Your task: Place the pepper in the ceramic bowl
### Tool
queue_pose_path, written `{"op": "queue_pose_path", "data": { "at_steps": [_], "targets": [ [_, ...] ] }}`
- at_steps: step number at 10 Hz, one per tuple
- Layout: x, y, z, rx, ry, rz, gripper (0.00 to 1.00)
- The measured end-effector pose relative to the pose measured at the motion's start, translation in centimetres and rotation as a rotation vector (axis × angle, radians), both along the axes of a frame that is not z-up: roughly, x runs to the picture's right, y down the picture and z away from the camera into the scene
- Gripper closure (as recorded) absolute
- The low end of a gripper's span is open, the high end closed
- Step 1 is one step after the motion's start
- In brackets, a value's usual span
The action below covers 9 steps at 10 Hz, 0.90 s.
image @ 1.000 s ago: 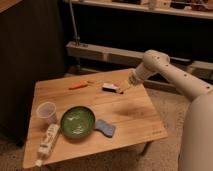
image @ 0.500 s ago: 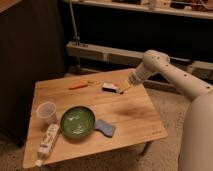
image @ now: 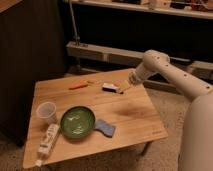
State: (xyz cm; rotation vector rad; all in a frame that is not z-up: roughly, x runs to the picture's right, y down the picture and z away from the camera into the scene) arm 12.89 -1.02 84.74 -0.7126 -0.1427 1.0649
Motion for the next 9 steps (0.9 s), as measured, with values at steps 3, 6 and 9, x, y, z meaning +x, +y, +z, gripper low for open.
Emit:
{"op": "queue_pose_path", "data": {
  "at_steps": [3,6,9],
  "targets": [
    [-0.2,0.0,-0.2,0.009,-0.022,-0.001,0.2],
    [-1.0,0.6,-1.7,0.183,-0.209,-0.147,0.2],
    [-1.8,1.1,-2.7,0.333,-0.329,-0.303,0.2]
  ]
}}
